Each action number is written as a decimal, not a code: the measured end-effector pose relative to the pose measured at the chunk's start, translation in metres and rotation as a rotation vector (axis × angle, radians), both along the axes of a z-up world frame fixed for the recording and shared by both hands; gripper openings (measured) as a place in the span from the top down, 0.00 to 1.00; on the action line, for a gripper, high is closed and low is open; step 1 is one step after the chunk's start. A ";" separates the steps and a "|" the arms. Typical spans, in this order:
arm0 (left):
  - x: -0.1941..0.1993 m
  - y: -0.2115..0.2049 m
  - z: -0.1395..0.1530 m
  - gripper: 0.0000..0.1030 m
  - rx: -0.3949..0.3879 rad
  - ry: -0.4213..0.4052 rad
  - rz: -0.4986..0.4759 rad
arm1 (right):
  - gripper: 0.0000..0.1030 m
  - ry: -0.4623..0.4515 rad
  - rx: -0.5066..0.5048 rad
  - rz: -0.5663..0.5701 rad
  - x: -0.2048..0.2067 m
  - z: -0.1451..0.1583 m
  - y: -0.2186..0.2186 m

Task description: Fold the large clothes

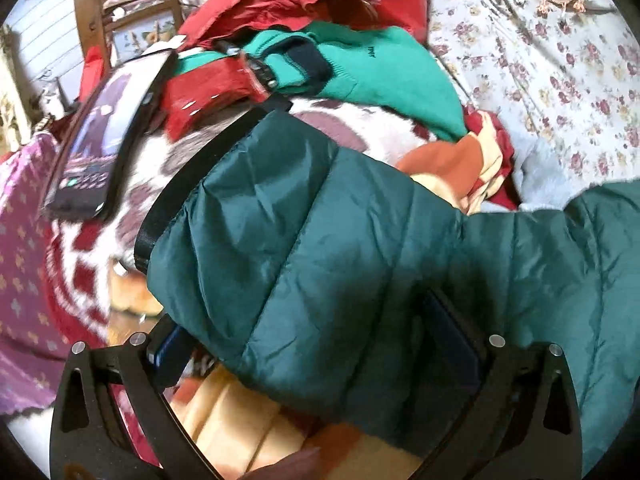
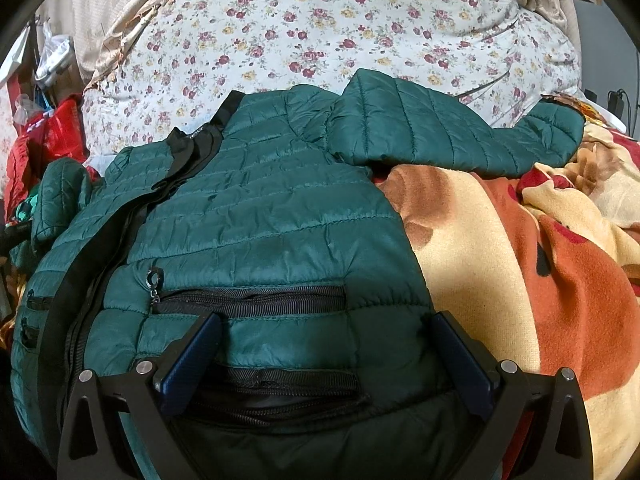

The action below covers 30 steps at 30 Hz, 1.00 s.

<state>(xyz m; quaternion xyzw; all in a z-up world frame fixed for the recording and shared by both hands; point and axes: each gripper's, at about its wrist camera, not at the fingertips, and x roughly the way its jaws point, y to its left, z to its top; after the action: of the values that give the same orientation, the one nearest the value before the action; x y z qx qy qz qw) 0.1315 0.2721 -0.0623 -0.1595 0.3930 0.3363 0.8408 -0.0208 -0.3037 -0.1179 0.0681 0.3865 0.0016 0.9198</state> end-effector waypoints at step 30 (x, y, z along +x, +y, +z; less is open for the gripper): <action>0.000 0.012 0.060 0.89 -0.058 -0.104 -0.149 | 0.00 0.034 0.005 0.000 0.003 0.005 -0.003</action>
<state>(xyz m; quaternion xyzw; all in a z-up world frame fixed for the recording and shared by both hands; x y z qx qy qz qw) 0.1318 0.2839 -0.0024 -0.1712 0.3692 0.2525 0.8779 -0.0177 -0.3067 -0.1130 0.0704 0.4022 0.0015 0.9128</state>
